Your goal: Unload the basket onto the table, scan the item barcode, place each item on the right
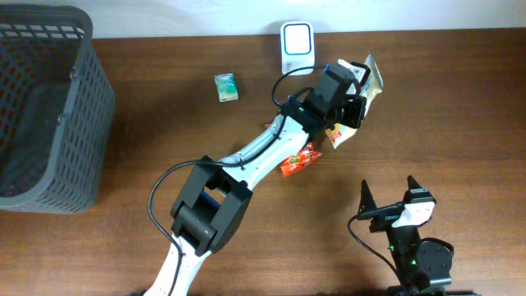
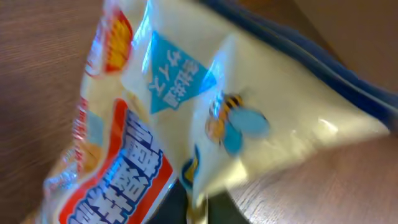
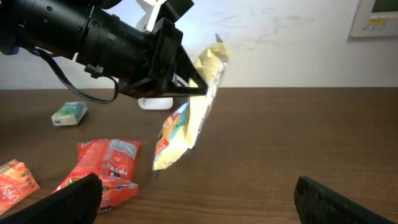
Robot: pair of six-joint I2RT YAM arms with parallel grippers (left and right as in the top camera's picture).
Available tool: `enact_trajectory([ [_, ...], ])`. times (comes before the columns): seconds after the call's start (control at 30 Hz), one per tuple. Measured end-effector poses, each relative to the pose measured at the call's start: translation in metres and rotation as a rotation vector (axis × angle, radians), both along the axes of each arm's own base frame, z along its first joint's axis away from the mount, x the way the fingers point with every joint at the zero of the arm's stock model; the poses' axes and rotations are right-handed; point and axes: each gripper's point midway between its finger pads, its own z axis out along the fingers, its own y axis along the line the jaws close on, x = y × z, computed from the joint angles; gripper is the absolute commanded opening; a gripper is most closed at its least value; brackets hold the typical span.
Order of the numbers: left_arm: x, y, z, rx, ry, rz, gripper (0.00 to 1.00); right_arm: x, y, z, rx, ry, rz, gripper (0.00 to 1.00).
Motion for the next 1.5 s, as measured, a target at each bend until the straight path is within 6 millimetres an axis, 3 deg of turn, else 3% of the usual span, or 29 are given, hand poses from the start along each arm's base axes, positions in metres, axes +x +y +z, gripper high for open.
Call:
enact_trajectory([
  [0.1,-0.003,-0.003,0.002,-0.014,0.007,-0.017,0.39,0.000,0.000,0.000,0.000,0.000,0.000,0.98],
  [0.27,-0.002,-0.002,0.002,-0.022,0.014,-0.026,0.40,0.000,0.000,0.000,0.000,0.000,0.000,0.98],
  [0.37,0.007,0.009,0.006,-0.023,0.015,-0.006,0.40,0.000,0.000,0.000,0.000,0.000,0.000,0.98],
  [0.43,0.016,0.027,0.020,-0.020,0.012,0.024,0.40,0.000,0.000,0.000,0.000,0.000,0.000,0.98],
  [0.57,0.030,0.083,0.070,0.025,-0.024,0.131,0.43,0.000,0.000,0.000,0.000,0.000,0.000,0.98],
  [0.63,0.028,0.132,0.114,0.084,-0.061,0.234,0.57,0.000,0.000,0.000,0.001,0.000,0.000,0.98],
  [0.7,0.019,0.166,0.141,0.139,-0.082,0.308,0.76,0.000,0.000,0.000,0.000,0.000,0.000,0.98],
  [0.8,-0.004,0.214,0.162,0.244,-0.066,0.399,1.00,0.000,0.000,0.000,0.000,0.000,0.000,0.99],
  [0.9,-0.022,0.256,0.153,0.361,0.008,0.460,0.99,0.000,0.000,0.000,0.000,0.000,0.000,0.98],
  [0.97,-0.030,0.289,0.133,0.456,0.099,0.505,0.99,0.000,0.000,0.000,0.000,0.000,0.000,0.98],
  [1.2,-0.039,0.365,0.109,0.561,0.263,0.632,0.99,0.000,0.000,0.000,0.000,0.000,0.000,0.98],
  [1.5,-0.046,0.396,0.104,0.614,0.317,0.695,0.99,0.000,0.000,0.000,0.000,0.000,0.000,0.98],
])
